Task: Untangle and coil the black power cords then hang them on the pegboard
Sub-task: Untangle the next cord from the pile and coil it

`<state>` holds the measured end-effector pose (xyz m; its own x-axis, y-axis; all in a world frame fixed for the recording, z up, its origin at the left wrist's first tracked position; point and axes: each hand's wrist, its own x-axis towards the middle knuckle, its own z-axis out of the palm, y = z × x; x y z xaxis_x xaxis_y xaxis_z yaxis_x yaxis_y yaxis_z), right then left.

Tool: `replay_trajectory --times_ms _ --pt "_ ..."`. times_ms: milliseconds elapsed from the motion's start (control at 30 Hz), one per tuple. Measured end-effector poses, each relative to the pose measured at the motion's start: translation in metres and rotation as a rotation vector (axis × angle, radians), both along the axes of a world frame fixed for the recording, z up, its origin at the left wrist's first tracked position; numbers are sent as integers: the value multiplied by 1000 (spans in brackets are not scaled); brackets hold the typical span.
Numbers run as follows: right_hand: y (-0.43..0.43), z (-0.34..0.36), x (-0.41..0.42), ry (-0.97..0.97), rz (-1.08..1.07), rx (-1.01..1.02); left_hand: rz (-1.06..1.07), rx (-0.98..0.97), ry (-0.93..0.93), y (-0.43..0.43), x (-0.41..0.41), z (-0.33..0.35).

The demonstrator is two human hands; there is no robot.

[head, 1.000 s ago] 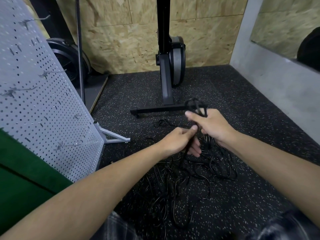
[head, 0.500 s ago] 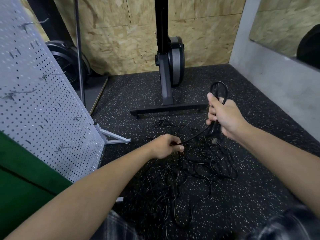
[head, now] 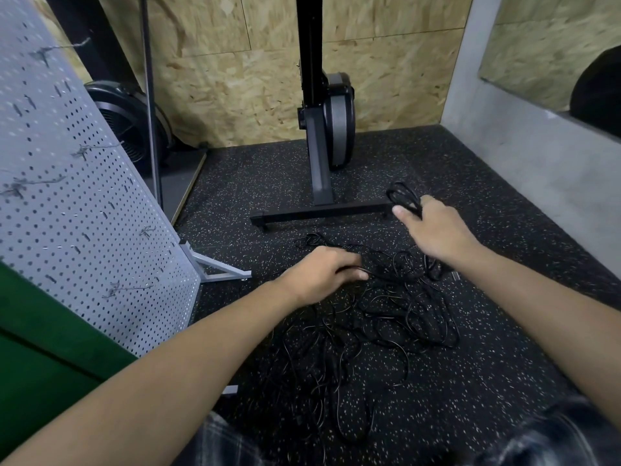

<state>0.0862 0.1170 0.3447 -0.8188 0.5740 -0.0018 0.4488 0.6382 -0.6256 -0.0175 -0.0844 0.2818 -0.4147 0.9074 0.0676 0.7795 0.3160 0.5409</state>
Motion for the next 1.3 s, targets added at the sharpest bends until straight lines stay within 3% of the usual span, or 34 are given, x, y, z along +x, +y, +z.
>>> replay_trajectory --times_ms 100,267,367,567,867,933,1100,1300 --pt "-6 -2 -2 -143 58 54 -35 68 76 9 7 12" --pt "-20 -3 -2 -353 119 -12 140 194 -62 15 18 26" --pt "-24 -2 1 -367 125 -151 194 233 -51 15 16 27" --pt "-20 -17 -3 -470 326 -205 170 325 -143 10 10 32" --pt "-14 3 6 -470 558 -359 177 356 -64 9 14 38" --pt "-15 4 8 -519 628 -314 211 372 -50 10 14 41" --pt "-20 -18 3 -528 558 -137 141 305 83 15 11 34" --pt "-13 -21 0 -449 571 -55 120 302 -90 6 -4 27"
